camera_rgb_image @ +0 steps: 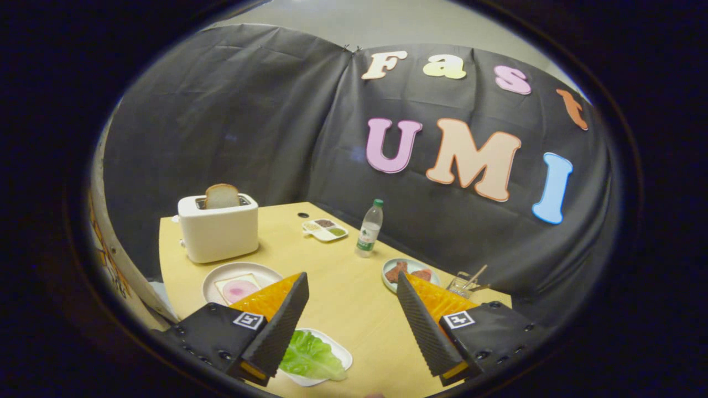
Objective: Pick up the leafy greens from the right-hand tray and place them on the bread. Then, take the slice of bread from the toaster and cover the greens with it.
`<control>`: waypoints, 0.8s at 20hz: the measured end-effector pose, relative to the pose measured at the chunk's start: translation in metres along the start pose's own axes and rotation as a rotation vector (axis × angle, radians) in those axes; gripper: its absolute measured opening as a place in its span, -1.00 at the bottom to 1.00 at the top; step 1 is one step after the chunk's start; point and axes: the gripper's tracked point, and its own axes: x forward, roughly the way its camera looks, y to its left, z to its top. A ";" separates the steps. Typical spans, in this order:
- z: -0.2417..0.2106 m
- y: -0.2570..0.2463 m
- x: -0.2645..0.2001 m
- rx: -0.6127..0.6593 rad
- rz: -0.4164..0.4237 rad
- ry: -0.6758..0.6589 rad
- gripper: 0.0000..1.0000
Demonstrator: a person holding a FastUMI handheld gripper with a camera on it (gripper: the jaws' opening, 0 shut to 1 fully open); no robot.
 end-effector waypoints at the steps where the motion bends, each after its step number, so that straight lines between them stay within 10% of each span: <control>1: -0.007 0.004 0.003 -0.009 0.024 0.019 1.00; 16: -0.132 0.052 0.020 -0.095 0.331 0.313 1.00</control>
